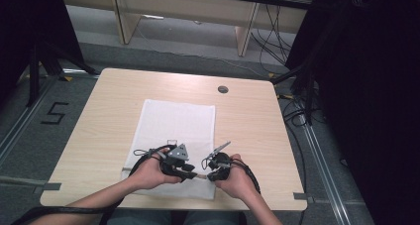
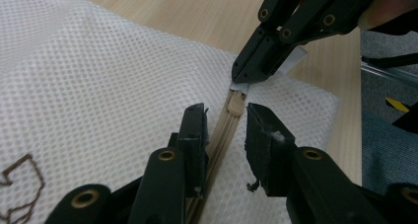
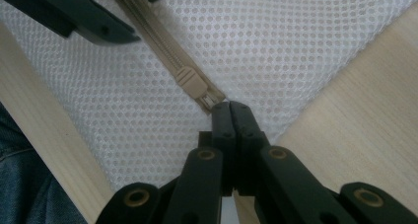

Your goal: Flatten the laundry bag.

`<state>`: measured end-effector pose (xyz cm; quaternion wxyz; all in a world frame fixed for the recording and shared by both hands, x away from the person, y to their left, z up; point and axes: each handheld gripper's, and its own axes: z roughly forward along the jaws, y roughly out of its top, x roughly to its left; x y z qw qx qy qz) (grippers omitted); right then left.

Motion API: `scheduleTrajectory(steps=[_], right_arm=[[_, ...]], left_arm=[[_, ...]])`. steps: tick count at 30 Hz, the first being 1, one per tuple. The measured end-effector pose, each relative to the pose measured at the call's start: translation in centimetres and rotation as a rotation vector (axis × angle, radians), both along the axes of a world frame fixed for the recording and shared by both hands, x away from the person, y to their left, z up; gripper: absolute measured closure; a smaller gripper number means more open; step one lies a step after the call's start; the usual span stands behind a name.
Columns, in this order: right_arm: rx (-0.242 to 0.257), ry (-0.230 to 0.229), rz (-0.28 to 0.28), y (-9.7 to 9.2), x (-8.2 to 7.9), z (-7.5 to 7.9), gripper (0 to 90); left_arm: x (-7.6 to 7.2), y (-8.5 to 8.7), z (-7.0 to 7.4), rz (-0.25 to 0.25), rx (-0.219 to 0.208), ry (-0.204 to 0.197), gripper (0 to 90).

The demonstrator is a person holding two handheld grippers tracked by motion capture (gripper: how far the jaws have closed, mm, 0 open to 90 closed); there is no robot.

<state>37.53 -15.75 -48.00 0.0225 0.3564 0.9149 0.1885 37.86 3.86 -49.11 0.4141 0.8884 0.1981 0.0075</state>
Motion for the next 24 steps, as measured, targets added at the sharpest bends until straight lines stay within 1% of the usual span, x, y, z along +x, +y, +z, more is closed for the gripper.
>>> scheduleTrajectory(steps=[1,2,5,6,7,8,10,11,12,13,14,15,16,17,18,20,21,22,23,24], right_arm=[[0.0,0.005,-0.011,0.0,-0.1,0.0,90.0],[0.001,-0.004,0.003,0.0,0.0,0.0,90.0],[-0.004,0.002,-0.009,0.1,-0.1,0.0,90.0],[-0.004,0.005,-0.014,0.1,-0.1,0.0,90.0],[-0.006,0.001,-0.009,0.1,0.0,0.0,90.0],[-0.004,-0.004,-0.001,0.1,0.0,0.0,90.0],[0.0,0.012,-0.017,0.1,-0.1,0.0,90.0],[0.001,0.013,-0.018,0.1,-0.1,0.0,90.0],[0.002,0.001,-0.003,0.0,0.1,0.0,90.0],[0.002,0.001,-0.003,0.0,0.1,0.0,90.0],[0.002,0.007,-0.011,0.0,0.0,0.0,90.0],[0.006,0.016,-0.021,0.0,0.0,0.0,90.0],[0.003,0.007,-0.01,0.0,0.0,0.0,90.0],[0.006,0.012,-0.017,0.0,0.0,0.0,90.0],[0.008,0.003,-0.002,-0.1,0.1,0.0,90.0],[0.007,0.001,-0.002,-0.1,0.1,-0.1,90.0],[0.007,0.001,-0.002,-0.1,0.1,-0.1,90.0],[0.005,0.017,-0.022,0.1,0.0,0.0,90.0],[0.004,0.013,-0.018,0.1,0.0,0.0,90.0],[0.004,0.013,-0.018,0.1,0.0,0.0,90.0]], left_arm=[[0.0,-0.3,-0.1,-0.006,0.001,-0.002,70.2],[0.1,-0.5,-0.2,-0.016,0.004,0.0,70.8],[0.2,-1.0,-0.5,-0.02,0.01,0.0,72.3],[0.2,-1.4,-0.6,-0.026,0.022,0.005,72.7],[0.2,-1.4,-0.6,-0.026,0.022,0.005,72.9],[0.2,-1.9,-0.8,-0.035,0.017,0.001,73.0],[0.2,-2.3,-0.9,-0.035,0.02,0.009,73.2],[0.3,-2.4,-1.1,-0.038,0.022,0.007,73.2],[0.3,-2.5,-1.2,-0.048,0.031,0.005,73.4],[0.3,-2.6,-1.3,-0.043,0.041,0.011,73.6],[0.2,-2.9,-1.6,-0.02,0.011,0.025,73.7],[0.3,-2.9,-1.6,-0.028,0.019,0.019,74.1],[0.4,-2.9,-1.6,-0.024,0.028,0.019,74.9],[0.4,-2.9,-1.6,-0.024,0.024,0.022,75.6],[0.4,-2.9,-1.6,-0.025,0.026,0.018,76.1],[0.4,-2.9,-1.6,-0.032,0.027,0.003,78.3],[0.4,-2.9,-1.6,-0.032,0.027,0.003,79.2],[0.3,-3.0,-1.7,-0.035,0.035,-0.012,80.1],[0.2,-3.0,-1.7,-0.035,0.025,-0.01,80.7],[0.2,-3.0,-1.7,-0.035,0.025,-0.01,81.0]])
